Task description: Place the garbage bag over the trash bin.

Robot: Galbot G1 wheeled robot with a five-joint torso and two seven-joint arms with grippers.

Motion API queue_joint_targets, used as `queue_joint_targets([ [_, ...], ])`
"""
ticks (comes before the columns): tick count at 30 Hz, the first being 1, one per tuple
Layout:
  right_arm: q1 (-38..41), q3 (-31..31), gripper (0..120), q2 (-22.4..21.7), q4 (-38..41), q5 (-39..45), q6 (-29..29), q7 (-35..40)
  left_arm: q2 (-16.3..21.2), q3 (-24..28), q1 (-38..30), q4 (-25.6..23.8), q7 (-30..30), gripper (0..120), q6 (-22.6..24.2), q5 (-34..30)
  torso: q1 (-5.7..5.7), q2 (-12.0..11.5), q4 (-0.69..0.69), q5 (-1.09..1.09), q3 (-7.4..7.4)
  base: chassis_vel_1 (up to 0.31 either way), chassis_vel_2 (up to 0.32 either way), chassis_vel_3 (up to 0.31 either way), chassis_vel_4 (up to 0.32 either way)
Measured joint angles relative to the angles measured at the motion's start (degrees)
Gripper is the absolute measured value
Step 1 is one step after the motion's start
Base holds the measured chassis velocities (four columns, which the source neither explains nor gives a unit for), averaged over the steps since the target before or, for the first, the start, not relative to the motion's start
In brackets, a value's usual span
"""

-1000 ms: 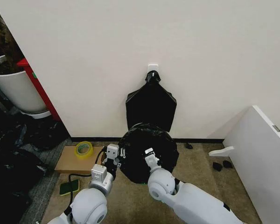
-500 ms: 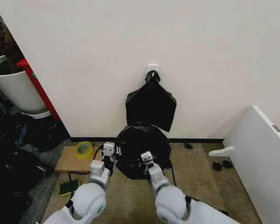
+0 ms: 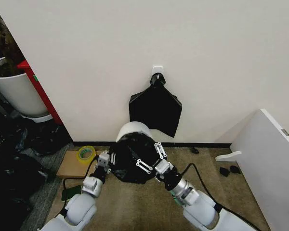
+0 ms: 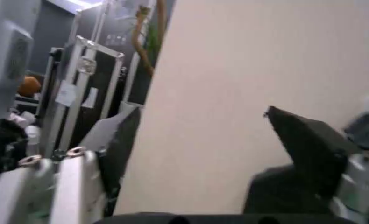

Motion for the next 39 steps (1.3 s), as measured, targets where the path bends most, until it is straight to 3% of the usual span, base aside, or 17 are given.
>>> queue_joint_targets([
  [4, 1.8, 2.44, 93, -1.46, -2.88, 7.78, 1.91, -5.83, 0.25, -0.34, 0.24, 1.32, 0.86, 0, -2.99, 2.03, 0.0, 0.0, 0.01, 0.0, 0.0, 0.0, 0.0, 0.0, 0.0],
  [6, 3.32, 5.19, 98, -2.51, -7.78, 12.57, 4.7, -15.56, 0.56, -0.52, 0.5, 1.6, 1.11, 0, -4.4, 3.06, 0.0, 0.0, 0.02, 0.01, 0.01, 0.0, 0.0, 0.0, 0.0],
  [15, 5.3, 11.26, 100, -2.87, -19.27, 15.98, 7.58, -32.77, 1.26, -0.51, 0.59, 0.91, 2.45, 0, -7.29, 5.1, 0.0, 0.0, 0.0, 0.01, 0.01, 0.0, 0.0, 0.0, 0.0],
  [23, 5.38, 12.29, 100, -1.9, -21.13, 18.3, 8.44, -39.58, 1.76, -0.27, 0.68, -0.26, 2.65, 0, -7.58, 5.26, 0.0, 0.0, 0.0, 0.0, 0.01, 0.0, 0.0, 0.0, 0.0],
  [30, 6.08, 12.26, 100, -0.43, -22.89, 14.39, 8.53, -38.08, 1.82, 0.0, 1.15, -1.88, 2.76, 0, -7.32, 5.14, 0.0, 0.0, 0.01, 0.0, 0.01, 0.0, 0.0, 0.0, 0.0],
  [39, 8.5, 11.32, 100, 0.86, -25.98, 9.21, 8.04, -27.84, 2.22, -0.01, 2.33, -3.39, 3.36, 0, -7.27, 6.15, 0.0, 0.0, 0.01, 0.0, 0.0, 0.0, 0.0, 0.0, 0.0],
])
